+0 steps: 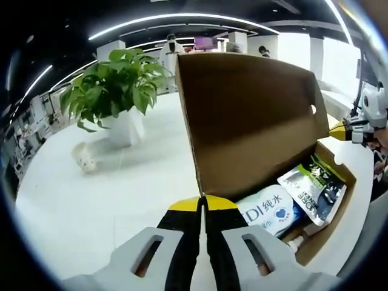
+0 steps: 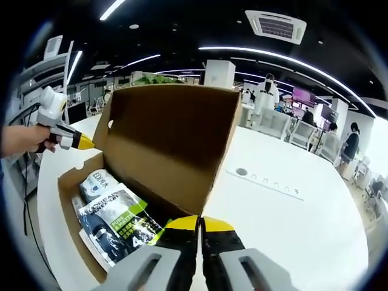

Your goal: Operate the shoe box by opening the lid, removing the specified soft item, and placing it in the target area until the item is outside and the box remains undamaged.

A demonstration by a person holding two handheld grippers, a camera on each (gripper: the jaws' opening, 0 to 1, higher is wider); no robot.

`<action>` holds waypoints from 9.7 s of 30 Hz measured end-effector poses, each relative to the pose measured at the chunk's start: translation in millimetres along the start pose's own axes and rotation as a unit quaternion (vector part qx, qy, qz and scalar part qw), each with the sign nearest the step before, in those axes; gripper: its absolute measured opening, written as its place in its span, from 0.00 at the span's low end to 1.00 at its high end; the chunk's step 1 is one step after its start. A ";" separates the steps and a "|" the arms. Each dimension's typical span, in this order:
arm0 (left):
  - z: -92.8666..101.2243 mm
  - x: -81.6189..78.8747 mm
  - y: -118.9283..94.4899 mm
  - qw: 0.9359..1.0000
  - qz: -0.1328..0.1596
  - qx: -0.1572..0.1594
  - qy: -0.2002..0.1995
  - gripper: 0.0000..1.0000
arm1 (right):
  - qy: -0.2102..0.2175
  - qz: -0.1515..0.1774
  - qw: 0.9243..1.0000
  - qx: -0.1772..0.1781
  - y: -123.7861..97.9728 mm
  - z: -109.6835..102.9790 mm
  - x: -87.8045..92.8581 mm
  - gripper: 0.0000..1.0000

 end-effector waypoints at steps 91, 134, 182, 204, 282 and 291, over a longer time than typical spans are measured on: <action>-9.5 -29.9 28.0 0.996 -0.083 0.019 -0.013 0.00 | 0.118 -0.087 0.988 -0.039 33.3 29.4 -21.9 0.00; -9.1 -26.0 38.7 0.997 -0.075 0.010 -0.032 0.01 | 0.113 -0.090 0.989 -0.030 45.8 34.4 -16.9 0.00; 35.6 -13.5 -6.0 0.996 -0.049 0.068 0.029 0.25 | -0.016 -0.058 0.990 -0.130 2.7 13.2 -8.3 0.42; 95.0 15.5 -22.1 0.988 -0.086 0.128 -0.005 0.28 | -0.094 -0.030 0.974 -0.202 -17.4 -9.6 -0.6 0.71; 138.7 6.8 -15.0 0.954 -0.126 0.212 -0.171 0.00 | -0.131 -0.011 0.961 -0.245 -18.8 -51.3 22.9 0.77; 141.0 -2.8 -13.7 0.956 -0.146 0.205 -0.150 0.00 | -0.130 -0.010 0.962 -0.241 -12.7 -57.3 20.6 0.74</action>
Point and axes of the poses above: the point that each gripper's makers call its tool centre point, and the gripper's own axes: y roughly forward along the fingers, z roughly to its right, x roughly out of its underside, the point moved 8 cm from there along -y, roughly backward along the fingers, and after that the axes turned 6 degrees about z, right-handed, at the moved point
